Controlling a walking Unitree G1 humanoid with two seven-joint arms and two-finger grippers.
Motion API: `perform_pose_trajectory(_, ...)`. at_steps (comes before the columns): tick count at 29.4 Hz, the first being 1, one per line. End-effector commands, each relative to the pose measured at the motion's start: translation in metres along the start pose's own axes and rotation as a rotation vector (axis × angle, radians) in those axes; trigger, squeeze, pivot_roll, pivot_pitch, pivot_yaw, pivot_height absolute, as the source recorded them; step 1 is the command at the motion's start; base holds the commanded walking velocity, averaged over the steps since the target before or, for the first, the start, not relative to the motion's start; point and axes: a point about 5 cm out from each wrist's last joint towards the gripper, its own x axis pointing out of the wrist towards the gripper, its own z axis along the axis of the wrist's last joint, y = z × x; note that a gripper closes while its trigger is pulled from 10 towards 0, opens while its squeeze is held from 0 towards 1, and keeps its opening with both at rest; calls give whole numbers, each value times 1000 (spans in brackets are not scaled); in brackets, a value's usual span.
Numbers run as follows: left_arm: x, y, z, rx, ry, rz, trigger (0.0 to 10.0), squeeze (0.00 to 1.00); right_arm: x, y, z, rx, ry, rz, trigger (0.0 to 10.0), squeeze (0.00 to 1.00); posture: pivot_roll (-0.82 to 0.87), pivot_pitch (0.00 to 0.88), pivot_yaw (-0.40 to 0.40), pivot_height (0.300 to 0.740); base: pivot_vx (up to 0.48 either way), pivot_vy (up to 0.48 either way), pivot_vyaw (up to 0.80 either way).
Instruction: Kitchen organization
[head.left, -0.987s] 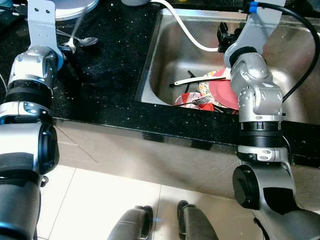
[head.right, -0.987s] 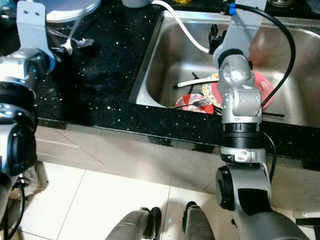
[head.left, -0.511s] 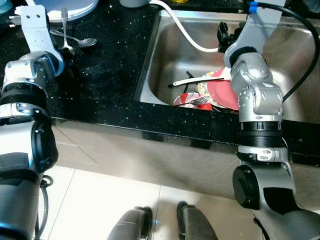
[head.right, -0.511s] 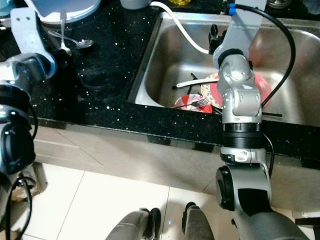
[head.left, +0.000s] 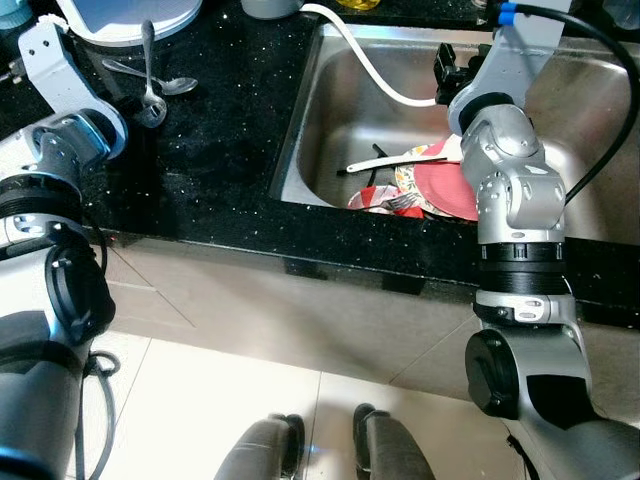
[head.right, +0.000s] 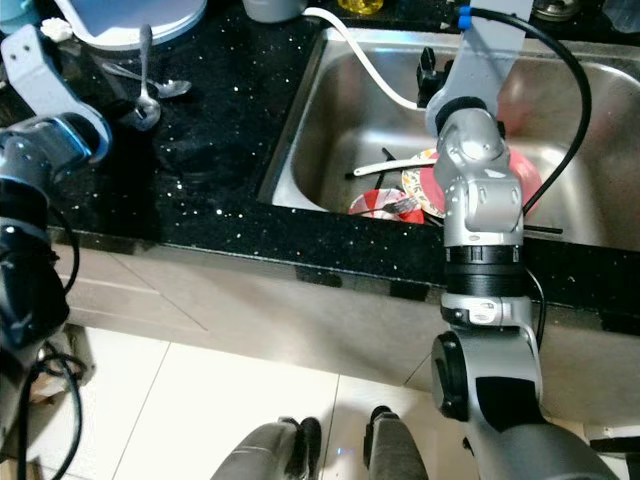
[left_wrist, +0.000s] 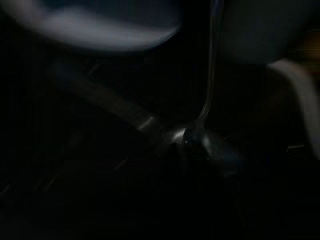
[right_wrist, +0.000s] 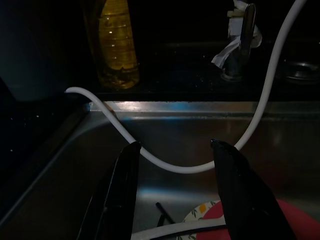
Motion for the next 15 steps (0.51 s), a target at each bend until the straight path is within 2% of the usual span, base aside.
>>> perform_pose_trajectory(1,3,-14,0,4,-8,-85,10000,0,2,5,2,8,-7,19,10000,0,47,228,68,740,0,0,0)
perform_pose_trajectory(2,6,-25,-2,8,7,-133,10000,0,2,5,2,8,-7,19,10000,0,48,227,67,740,0,0,0)
perform_pose_trajectory(3,6,-25,-2,8,7,-133,10000,0,2,5,2,8,-7,19,10000,0,48,227,67,740,0,0,0)
perform_pose_trajectory(5,16,-57,-12,0,44,-258,10000,0,2,6,2,8,-9,18,10000,0,37,226,71,740,0,0,0)
perform_pose_trajectory(6,24,-80,-21,-14,72,-332,10000,0,2,5,2,5,-11,14,10000,0,29,225,73,740,0,0,0)
perform_pose_trajectory(7,24,-80,-21,-14,72,-332,10000,0,2,5,2,5,-11,14,10000,0,29,225,73,740,0,0,0)
perform_pose_trajectory(9,31,-101,-34,-16,106,-379,10000,0,1,2,3,-3,-14,2,10000,0,25,225,74,740,0,0,0)
perform_pose_trajectory(10,31,-101,-34,-16,106,-379,10000,0,1,2,3,-3,-14,2,10000,0,25,225,74,740,0,0,0)
perform_pose_trajectory(11,35,-113,-42,27,111,-389,10000,0,1,-1,4,-10,-19,-9,10000,0,16,223,78,740,0,0,0)
perform_pose_trajectory(12,38,-132,-50,71,103,-433,10000,0,1,-6,8,-29,-39,-42,10000,0,13,222,80,740,0,0,0)
perform_pose_trajectory(13,38,-132,-50,71,103,-433,10000,0,1,-6,8,-29,-39,-42,10000,0,13,222,80,740,0,0,0)
perform_pose_trajectory(14,38,-148,-56,111,88,-481,10000,0,0,-11,12,-51,-61,-79,10000,0,0,218,83,740,0,0,0)
perform_pose_trajectory(15,38,-148,-56,111,88,-481,10000,0,0,-11,12,-51,-61,-79,10000,0,0,218,83,740,0,0,0)
